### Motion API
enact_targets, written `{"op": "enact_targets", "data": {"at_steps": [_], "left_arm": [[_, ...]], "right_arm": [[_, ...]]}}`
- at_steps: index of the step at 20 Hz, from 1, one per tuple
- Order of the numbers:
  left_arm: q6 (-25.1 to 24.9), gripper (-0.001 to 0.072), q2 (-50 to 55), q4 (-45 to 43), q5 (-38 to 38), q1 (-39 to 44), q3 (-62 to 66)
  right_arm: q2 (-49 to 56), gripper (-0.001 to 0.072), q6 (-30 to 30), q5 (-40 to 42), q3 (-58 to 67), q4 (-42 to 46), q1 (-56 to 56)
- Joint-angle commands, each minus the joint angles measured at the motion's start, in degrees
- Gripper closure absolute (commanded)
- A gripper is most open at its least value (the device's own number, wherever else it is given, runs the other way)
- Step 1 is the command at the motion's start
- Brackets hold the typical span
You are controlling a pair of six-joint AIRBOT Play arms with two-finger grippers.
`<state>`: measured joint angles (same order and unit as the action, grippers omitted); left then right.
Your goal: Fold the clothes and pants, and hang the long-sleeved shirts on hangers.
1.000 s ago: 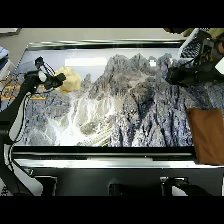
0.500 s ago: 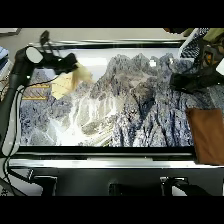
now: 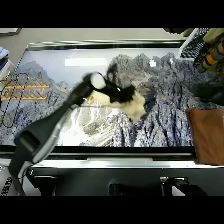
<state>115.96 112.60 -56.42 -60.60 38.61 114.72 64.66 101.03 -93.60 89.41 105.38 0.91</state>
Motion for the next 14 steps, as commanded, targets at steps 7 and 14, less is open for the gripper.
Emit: {"op": "enact_targets", "data": {"at_steps": [7,14], "left_arm": [[-3.80,0.0116,-0.35,0.31,-5.90,-0.46,0.15],[-10.51,0.0117,-18.97,-15.61,-26.21,-22.93,0.11]], "right_arm": [[-0.55,0.0078,4.66,8.17,-0.20,-4.13,-0.04],[13.35,0.0062,-0.72,6.23,1.33,-22.88,3.30]]}}
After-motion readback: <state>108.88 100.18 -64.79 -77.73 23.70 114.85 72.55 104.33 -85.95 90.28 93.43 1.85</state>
